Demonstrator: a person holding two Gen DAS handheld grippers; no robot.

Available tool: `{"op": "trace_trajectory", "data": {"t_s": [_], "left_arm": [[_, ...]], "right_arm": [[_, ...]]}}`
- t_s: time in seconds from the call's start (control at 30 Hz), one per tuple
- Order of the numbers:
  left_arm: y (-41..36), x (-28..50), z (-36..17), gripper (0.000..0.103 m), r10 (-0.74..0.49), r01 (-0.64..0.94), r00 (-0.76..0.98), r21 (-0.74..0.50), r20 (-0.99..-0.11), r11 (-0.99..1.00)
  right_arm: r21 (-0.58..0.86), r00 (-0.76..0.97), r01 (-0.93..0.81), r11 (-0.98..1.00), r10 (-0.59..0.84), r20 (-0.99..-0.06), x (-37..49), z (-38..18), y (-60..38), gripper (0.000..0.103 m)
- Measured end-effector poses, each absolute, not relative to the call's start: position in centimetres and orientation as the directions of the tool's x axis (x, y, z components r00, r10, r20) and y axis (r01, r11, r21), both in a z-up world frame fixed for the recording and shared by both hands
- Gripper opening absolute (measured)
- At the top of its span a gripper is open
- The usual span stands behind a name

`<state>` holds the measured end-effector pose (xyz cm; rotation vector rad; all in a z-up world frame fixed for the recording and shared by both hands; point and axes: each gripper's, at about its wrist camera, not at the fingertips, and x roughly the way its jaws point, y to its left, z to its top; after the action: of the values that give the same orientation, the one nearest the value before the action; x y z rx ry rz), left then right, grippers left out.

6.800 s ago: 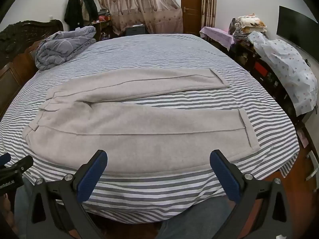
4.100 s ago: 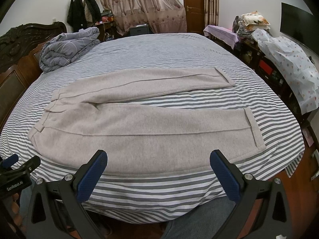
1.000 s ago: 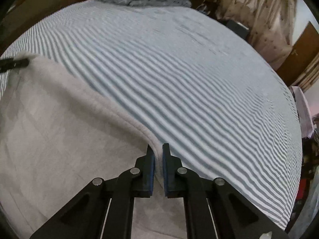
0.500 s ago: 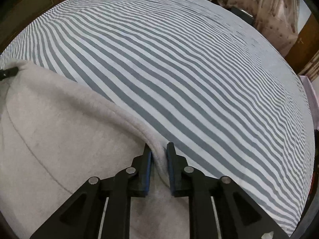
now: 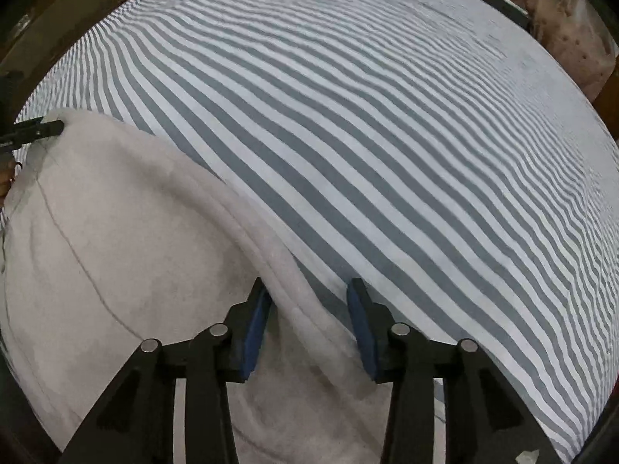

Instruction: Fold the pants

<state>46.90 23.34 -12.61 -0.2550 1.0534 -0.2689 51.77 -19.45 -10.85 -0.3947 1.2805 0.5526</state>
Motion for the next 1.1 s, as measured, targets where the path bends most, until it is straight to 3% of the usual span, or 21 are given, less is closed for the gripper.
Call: {"op": "trace_trajectory", "data": {"t_s": [0.03, 0.13, 0.2, 0.33, 0.47, 0.67, 0.93, 1.1], "left_arm": [[23.0, 47.2, -12.7, 0.068, -0.333, 0.095, 0.468, -0.328, -0.818, 0.940], [22.2, 47.6, -12.6, 0.068, -0.301, 0.099, 0.473, -0.290, -0.828, 0.952], [21.6, 47.5, -12.6, 0.057, -0.255, 0.112, 0.490, -0.229, -0.834, 0.967], [21.6, 46.6, -11.7, 0.048, -0.232, 0.100, 0.517, -0.211, -0.824, 0.972], [21.0, 45.6, -9.9, 0.045, -0.210, 0.117, 0.556, -0.174, -0.805, 0.978], [21.4, 43.9, -6.2, 0.044, -0.265, 0.167, 0.563, -0.207, -0.783, 0.964], [21.8, 37.4, -0.3, 0.044, -0.356, 0.277, 0.599, -0.232, -0.717, 0.932], [22.0, 31.6, 2.2, 0.043, -0.388, 0.344, 0.605, -0.212, -0.695, 0.915]], "right_arm": [[0.028, 0.184, -0.594, 0.804, 0.170, -0.968, 51.6, -10.8, -19.3, 0.019], [-0.026, 0.215, -0.624, 0.781, 0.140, -0.966, 50.8, -10.5, -18.8, 0.012], [-0.049, 0.236, -0.621, 0.783, 0.126, -0.963, 50.5, -10.1, -18.7, 0.010], [-0.089, 0.294, -0.589, 0.803, 0.111, -0.950, 49.6, -9.1, -19.0, 0.006], [-0.142, 0.349, -0.564, 0.814, 0.079, -0.934, 48.5, -7.1, -19.1, 0.005], [-0.113, 0.399, -0.510, 0.853, 0.118, -0.909, 47.2, -1.4, -20.3, 0.005], [-0.063, 0.433, -0.490, 0.870, 0.180, -0.883, 38.5, 6.2, -23.2, 0.005], [-0.001, 0.420, -0.483, 0.875, 0.231, -0.878, 32.4, 8.0, -24.8, 0.005]]}}
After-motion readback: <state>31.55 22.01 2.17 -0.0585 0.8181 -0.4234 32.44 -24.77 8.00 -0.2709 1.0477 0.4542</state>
